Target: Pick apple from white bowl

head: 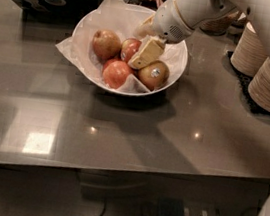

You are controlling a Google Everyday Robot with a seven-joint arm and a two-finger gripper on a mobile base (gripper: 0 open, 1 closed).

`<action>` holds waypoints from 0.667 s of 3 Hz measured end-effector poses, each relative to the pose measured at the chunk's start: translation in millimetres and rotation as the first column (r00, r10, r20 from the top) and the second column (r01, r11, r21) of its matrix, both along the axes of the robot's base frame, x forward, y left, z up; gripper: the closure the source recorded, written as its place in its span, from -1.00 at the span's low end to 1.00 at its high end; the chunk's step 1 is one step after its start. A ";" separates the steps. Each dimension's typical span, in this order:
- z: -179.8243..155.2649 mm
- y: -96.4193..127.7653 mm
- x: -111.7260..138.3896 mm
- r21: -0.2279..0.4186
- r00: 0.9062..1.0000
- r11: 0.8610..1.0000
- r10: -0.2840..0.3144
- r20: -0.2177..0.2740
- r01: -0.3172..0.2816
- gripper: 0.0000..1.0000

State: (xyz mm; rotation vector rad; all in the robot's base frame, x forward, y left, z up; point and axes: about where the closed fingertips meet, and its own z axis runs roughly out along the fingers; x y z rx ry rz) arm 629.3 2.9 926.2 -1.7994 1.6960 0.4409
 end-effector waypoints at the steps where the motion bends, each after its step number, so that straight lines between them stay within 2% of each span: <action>1: -9.5 1.9 -0.8 -0.026 0.999 1.000 0.011 -0.032 -0.012 -0.30; 2: -7.2 2.3 -0.8 -0.028 0.999 1.000 0.012 -0.034 -0.013 -0.30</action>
Offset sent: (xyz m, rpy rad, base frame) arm -0.0014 0.0042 -0.0197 -0.0578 0.0683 0.0249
